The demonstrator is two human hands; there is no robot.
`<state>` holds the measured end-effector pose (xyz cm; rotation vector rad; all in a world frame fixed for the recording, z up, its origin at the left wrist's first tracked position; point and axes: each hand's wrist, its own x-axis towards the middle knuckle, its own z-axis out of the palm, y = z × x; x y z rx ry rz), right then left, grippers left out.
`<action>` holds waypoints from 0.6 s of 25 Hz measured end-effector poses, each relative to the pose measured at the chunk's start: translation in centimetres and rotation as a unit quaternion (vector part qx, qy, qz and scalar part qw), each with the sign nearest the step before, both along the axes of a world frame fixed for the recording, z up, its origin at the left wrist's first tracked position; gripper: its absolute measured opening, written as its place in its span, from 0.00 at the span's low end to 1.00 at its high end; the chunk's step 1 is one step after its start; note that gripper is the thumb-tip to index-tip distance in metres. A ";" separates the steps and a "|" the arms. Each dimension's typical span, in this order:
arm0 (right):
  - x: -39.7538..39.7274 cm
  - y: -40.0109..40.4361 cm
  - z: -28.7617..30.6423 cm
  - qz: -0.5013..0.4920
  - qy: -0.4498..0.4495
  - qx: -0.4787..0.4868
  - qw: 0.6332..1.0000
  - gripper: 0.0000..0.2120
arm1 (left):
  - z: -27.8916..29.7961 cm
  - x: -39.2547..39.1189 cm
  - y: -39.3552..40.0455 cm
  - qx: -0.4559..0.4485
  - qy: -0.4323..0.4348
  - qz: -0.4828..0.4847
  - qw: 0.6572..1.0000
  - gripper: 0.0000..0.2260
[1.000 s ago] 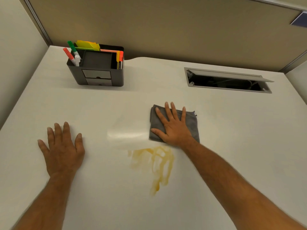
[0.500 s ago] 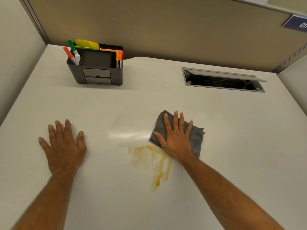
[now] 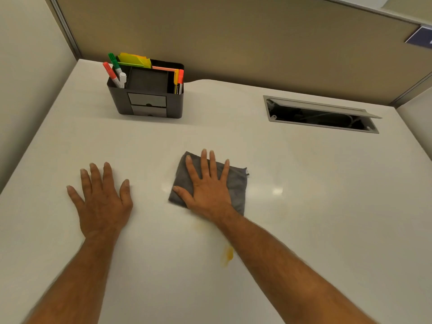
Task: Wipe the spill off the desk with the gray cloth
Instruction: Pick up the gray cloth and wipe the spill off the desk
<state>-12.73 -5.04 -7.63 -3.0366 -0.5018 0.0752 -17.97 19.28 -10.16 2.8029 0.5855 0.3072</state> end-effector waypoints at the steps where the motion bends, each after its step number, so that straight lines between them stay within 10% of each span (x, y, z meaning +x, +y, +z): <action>1: 0.0 0.8 0.0 0.017 -0.002 -0.001 1.000 0.41 | 0.0 0.0 0.0 0.001 -0.001 0.000 1.000 0.33; 15: -2.8 -4.1 -0.1 0.134 -0.035 -0.038 0.990 0.42 | -0.1 -0.2 0.1 0.001 -0.023 -0.005 1.000 0.32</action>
